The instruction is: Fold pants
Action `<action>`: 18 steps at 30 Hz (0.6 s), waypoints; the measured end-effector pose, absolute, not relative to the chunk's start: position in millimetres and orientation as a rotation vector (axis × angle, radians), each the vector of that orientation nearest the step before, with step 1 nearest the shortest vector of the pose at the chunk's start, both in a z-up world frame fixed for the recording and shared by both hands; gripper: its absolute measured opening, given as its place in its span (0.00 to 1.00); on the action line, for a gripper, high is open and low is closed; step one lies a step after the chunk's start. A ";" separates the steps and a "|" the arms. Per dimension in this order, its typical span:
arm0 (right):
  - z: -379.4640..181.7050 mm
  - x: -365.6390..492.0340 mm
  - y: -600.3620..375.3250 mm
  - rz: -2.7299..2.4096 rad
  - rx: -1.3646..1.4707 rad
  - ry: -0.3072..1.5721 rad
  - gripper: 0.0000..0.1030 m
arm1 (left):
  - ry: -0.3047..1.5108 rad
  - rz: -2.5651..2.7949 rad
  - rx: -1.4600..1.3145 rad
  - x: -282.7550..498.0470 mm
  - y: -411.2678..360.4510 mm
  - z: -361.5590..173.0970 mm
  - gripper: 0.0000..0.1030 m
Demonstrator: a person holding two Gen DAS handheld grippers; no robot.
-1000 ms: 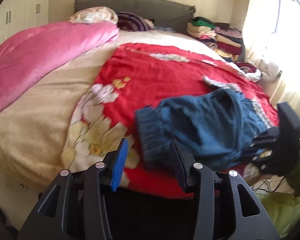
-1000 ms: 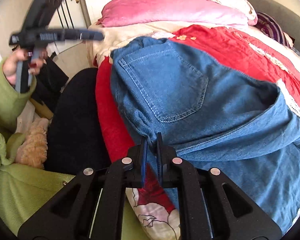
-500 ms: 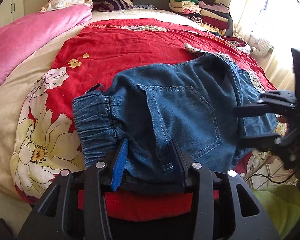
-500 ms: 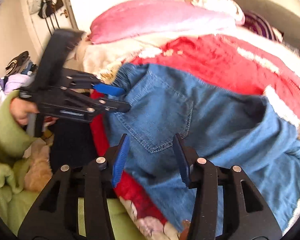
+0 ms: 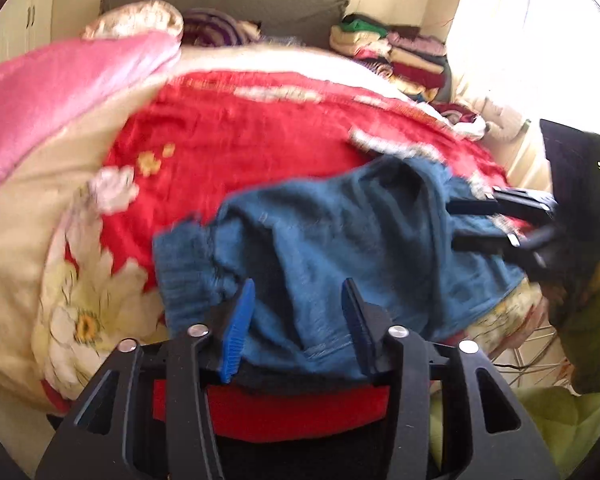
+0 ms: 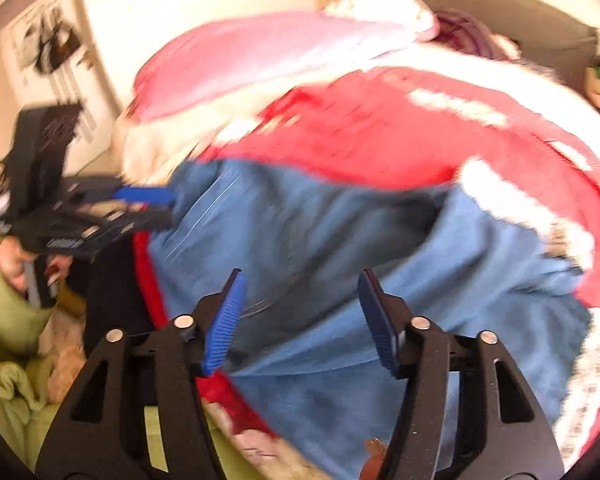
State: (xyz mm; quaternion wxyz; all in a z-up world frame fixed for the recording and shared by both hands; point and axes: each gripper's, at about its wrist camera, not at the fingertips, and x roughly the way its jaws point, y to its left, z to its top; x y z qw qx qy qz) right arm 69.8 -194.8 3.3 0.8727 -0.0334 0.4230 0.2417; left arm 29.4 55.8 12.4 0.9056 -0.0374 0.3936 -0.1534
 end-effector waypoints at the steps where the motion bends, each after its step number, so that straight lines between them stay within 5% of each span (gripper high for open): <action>1: 8.6 73.5 -200.6 0.477 -0.070 0.874 0.55 | 0.803 -0.326 -0.071 29.4 52.1 18.3 0.51; 11: 21.1 157.1 -254.1 0.261 -0.063 0.890 0.66 | 0.861 -0.544 -0.048 51.5 -17.5 22.6 0.62; 14: 12.0 189.4 -257.6 0.239 -0.048 0.945 0.67 | 0.896 -0.597 -0.036 60.5 -42.5 12.8 0.55; 16: 4.4 206.2 -254.6 0.240 -0.057 0.980 0.68 | 0.916 -0.623 -0.035 65.1 -55.6 5.6 0.39; 18: -5.4 224.0 -247.2 0.249 -0.060 1.011 0.69 | 0.938 -0.651 -0.039 69.4 -68.8 -2.2 0.38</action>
